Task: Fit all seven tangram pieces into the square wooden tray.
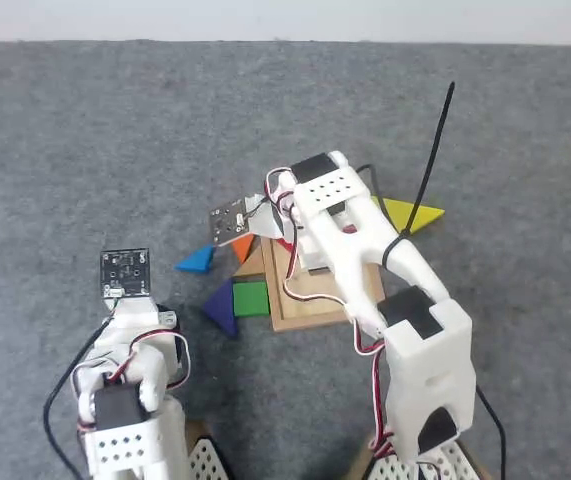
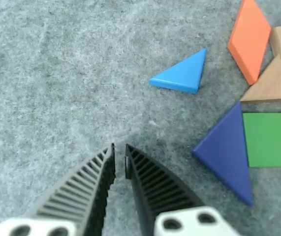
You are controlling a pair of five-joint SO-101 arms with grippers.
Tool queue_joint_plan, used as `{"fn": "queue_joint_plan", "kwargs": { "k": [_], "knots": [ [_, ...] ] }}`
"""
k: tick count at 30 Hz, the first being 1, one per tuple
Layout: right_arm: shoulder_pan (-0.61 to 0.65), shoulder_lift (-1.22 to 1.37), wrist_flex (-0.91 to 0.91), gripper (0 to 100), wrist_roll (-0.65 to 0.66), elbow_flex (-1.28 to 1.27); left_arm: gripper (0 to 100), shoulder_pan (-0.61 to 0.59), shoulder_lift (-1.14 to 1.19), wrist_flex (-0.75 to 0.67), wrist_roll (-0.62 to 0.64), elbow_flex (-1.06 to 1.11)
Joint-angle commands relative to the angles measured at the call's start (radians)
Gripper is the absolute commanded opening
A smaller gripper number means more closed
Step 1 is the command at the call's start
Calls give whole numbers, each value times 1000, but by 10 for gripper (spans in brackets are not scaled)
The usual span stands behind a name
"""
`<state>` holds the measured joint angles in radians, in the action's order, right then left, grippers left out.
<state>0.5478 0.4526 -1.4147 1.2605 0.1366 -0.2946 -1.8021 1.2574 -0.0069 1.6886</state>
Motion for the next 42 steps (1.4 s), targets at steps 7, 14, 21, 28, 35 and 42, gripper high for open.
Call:
{"fn": "queue_joint_plan", "kwargs": {
  "k": [7,14,21,28,35,42],
  "knots": [
    [-205,-186,-142,380,-135,215,36,6,-17,3,-5,-5],
    [-403,-79,-113,380,-253,241,36,6,-17,3,-5,-5],
    [-414,113,-8,381,-509,241,36,6,-17,3,-5,-5],
    [-418,117,-65,382,-80,235,36,6,-17,3,-5,-5],
    [-447,182,-70,381,5,235,36,6,-17,3,-5,-5],
    [-450,232,-8,379,58,241,36,6,-17,3,-5,-5]
  ]
}}
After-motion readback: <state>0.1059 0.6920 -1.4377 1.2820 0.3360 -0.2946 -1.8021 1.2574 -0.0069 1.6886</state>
